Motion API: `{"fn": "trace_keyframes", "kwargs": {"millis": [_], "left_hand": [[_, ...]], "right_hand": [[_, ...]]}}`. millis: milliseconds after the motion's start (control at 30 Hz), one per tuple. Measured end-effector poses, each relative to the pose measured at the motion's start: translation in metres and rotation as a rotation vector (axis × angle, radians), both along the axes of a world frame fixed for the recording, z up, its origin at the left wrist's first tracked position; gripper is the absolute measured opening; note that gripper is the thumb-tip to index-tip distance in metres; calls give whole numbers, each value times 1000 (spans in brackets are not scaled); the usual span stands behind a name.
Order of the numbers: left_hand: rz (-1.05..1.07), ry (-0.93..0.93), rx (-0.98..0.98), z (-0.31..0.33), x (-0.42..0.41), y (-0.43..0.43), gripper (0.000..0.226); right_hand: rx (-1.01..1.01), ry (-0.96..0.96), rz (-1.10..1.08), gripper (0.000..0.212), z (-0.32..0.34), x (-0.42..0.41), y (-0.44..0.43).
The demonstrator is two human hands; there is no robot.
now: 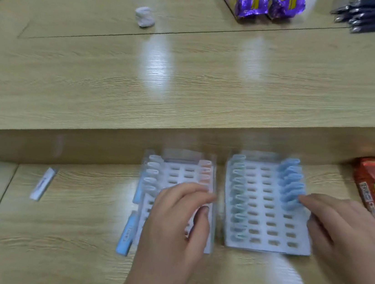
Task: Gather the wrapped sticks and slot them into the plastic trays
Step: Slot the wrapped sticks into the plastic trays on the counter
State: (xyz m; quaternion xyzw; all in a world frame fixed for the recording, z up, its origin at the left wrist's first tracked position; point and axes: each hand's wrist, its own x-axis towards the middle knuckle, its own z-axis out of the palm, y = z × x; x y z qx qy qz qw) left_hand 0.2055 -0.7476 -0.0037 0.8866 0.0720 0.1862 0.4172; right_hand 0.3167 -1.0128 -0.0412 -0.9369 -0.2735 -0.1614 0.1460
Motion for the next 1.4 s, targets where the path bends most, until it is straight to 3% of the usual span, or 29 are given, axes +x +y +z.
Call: {"fn": "trace_keyframes", "kwargs": {"millis": [167,267,400,600,733,833,1100,1167,1233,1300,1400], "left_hand": [[249,54,-16,-17,-38,71,27],[292,197,78,-38,-54,112,39],[64,306,398,-54,-45,149,65],[-288,296,631,-63,-18,175,61],[-287,248,694,-66,-25,198,62],[-241,232,769,-69,-40,222,50],[20,289,517,-65,-78,253,18],[105,340,365,-62,-80,252,7],[171,382,203,-60,-81,247,18],[218,405,99,-58,-82,240,28],[209,466,83,-57,-80,227,36]], "right_hand": [[250,-42,-68,32,18,-31,78],[297,-24,142,27,24,-79,156],[219,30,274,32,18,-129,228],[-66,141,150,38,-10,-168,280],[-207,191,48,42,-21,-173,291],[-215,150,64,52,-28,-178,306],[-70,262,62,38,-31,-183,344],[-62,258,49,23,-28,-179,339],[-74,248,20,12,-27,-174,329],[-72,241,-19,15,-29,-172,319],[-69,216,-35,17,-27,-170,312]]}}
